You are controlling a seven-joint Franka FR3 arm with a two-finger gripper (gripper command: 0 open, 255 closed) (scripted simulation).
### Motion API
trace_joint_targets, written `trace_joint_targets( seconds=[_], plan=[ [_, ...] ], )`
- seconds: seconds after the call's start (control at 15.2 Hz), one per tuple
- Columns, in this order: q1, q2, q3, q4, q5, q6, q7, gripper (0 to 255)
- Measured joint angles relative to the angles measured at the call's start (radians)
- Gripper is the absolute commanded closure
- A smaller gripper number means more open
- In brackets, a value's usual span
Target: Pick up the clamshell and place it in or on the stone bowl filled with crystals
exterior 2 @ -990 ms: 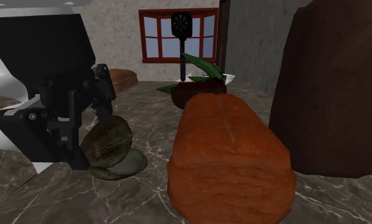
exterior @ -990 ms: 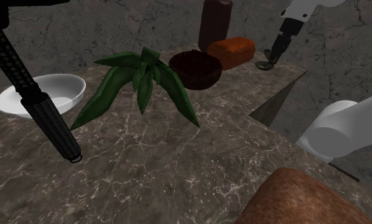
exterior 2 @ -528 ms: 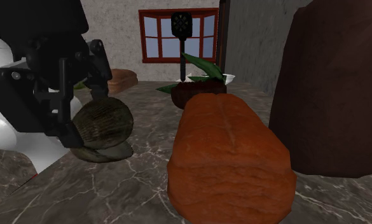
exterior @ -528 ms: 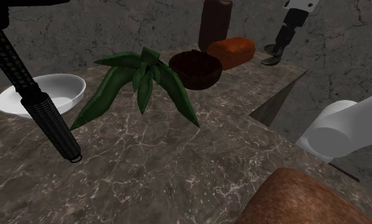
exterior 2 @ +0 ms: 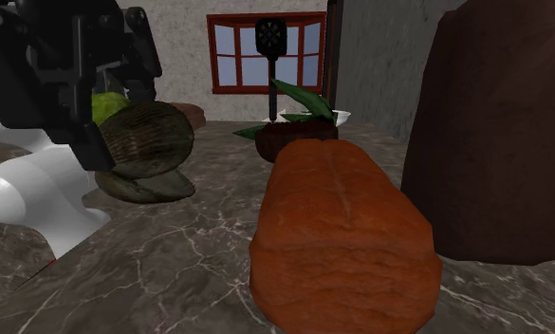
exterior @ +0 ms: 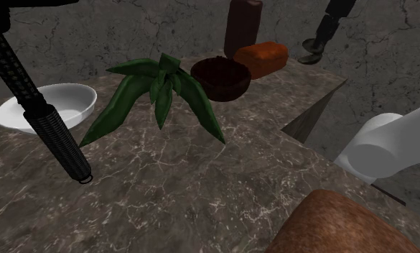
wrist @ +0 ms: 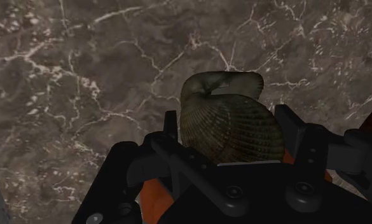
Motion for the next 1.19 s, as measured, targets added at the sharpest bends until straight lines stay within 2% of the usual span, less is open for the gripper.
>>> trace_joint_targets(
  seconds=[1.06,1.19],
  plan=[
    [0.03,0.1,-0.012,0.309,0.041,-0.215,0.004,255],
    [0.033,0.101,-0.003,0.317,0.046,-0.221,0.016,255]
  ],
)
